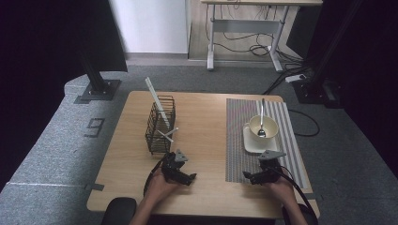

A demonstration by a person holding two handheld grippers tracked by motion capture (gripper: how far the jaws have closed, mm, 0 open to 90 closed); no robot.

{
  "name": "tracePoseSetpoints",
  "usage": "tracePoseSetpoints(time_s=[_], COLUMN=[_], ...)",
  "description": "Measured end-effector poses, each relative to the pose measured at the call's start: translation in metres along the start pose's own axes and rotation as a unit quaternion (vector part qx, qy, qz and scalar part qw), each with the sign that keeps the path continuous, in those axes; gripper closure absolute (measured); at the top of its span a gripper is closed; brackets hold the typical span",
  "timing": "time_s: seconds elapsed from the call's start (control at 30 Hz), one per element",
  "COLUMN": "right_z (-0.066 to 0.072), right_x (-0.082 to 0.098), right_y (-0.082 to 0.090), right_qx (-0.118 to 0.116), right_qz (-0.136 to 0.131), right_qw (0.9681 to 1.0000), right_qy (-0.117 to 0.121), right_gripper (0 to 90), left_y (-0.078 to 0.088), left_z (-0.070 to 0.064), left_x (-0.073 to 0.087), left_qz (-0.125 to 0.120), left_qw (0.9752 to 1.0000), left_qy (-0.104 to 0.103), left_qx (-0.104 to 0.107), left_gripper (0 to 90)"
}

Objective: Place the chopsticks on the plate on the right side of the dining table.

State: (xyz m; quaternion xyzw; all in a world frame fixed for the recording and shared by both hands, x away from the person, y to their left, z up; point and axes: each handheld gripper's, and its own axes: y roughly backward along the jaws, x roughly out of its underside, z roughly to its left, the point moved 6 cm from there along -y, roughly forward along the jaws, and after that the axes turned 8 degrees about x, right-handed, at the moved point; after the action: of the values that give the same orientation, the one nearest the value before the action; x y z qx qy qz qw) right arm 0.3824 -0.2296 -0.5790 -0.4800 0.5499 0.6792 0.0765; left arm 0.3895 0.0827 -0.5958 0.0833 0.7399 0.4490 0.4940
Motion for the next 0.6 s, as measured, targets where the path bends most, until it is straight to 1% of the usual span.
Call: tracePoseSetpoints(time_s=[0.1,0.13,0.2,0.23,0.3,0.37,0.4,0.43,0.53,0.57,0.6], right_z=[0.003,0.003,0.004,0.006,0.007,0.010,0.013,0.013,0.018,0.021,0.021], right_x=[-0.007,-0.007,-0.013,-0.019,-0.022,-0.030,-0.039,-0.039,-0.052,-0.060,-0.060], right_y=[0.003,0.003,0.006,0.007,0.007,0.009,0.010,0.010,0.013,0.015,0.015], right_qx=[-0.011,-0.011,-0.013,-0.011,-0.009,-0.018,-0.028,-0.028,-0.040,-0.045,-0.045], right_qz=[-0.004,-0.004,-0.004,0.003,0.004,-0.002,-0.007,-0.007,-0.013,-0.019,-0.019], right_qw=[0.9999,0.9999,0.9999,0.9999,0.9999,0.9998,0.9996,0.9996,0.9991,0.9988,0.9988], right_qy=[-0.002,-0.002,0.001,0.001,0.004,0.005,0.003,0.003,0.005,0.009,0.009], right_gripper=[2.4,2.4,2.4,2.5,2.5,3.5,3.9,3.9,6.4,6.9,6.9], left_y=[0.000,0.000,0.000,0.000,0.000,0.000,0.000,0.000,0.000,0.000,0.000], left_z=[0.000,0.000,0.000,0.000,0.000,0.000,0.000,0.000,0.000,0.000,0.000], left_x=[0.000,0.000,0.000,0.000,0.000,0.000,0.000,0.000,0.000,0.000,0.000], left_qz=[0.000,0.000,0.000,0.000,0.000,0.000,0.000,0.000,0.001,0.001,0.001], left_qw=[1.0000,1.0000,1.0000,1.0000,1.0000,1.0000,1.0000,1.0000,1.0000,1.0000,1.0000], left_qy=[0.000,0.000,0.000,0.000,0.000,0.000,0.000,0.000,-0.001,-0.001,-0.001], left_qx=[0.000,0.000,0.000,0.000,0.000,0.000,0.000,0.000,0.000,0.000,0.000], left_gripper=[0.0,0.0,0.0,0.0,0.0,0.0,0.0,0.0,0.0,0.0,0.0])
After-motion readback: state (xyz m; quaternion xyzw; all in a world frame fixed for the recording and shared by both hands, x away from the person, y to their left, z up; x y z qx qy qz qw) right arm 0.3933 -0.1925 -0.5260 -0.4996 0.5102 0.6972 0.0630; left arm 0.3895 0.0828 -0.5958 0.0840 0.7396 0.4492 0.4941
